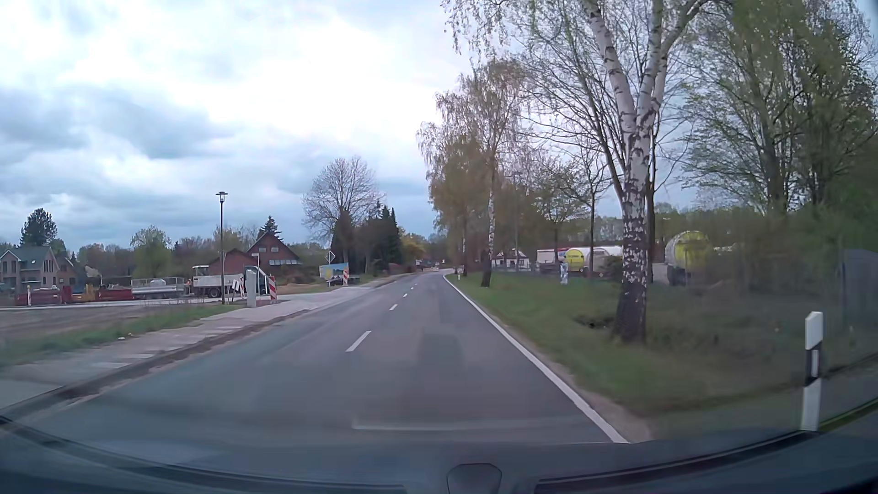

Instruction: Follow the waypoints while adhering to traffic rules and regulations

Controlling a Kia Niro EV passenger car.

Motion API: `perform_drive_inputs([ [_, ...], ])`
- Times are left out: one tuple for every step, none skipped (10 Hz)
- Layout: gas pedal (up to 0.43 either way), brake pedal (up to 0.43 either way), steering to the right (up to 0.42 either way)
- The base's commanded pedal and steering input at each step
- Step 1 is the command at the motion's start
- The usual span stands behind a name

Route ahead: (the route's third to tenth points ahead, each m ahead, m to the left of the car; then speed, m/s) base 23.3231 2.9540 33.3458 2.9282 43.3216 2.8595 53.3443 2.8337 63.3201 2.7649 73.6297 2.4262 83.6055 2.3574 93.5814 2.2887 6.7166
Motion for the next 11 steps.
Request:
perform_drive_inputs([
  [0.067,0.0,-0.001],
  [0.067,0.0,-0.001],
  [0.067,0.0,-0.001],
  [0.067,0.0,-0.001],
  [0.067,0.0,-0.001],
  [0.067,0.0,-0.001],
  [0.067,0.0,-0.001],
  [0.079,0.0,-0.001],
  [0.079,0.0,-0.001],
  [0.079,0.0,-0.001],
  [0.079,0.0,-0.001],
])
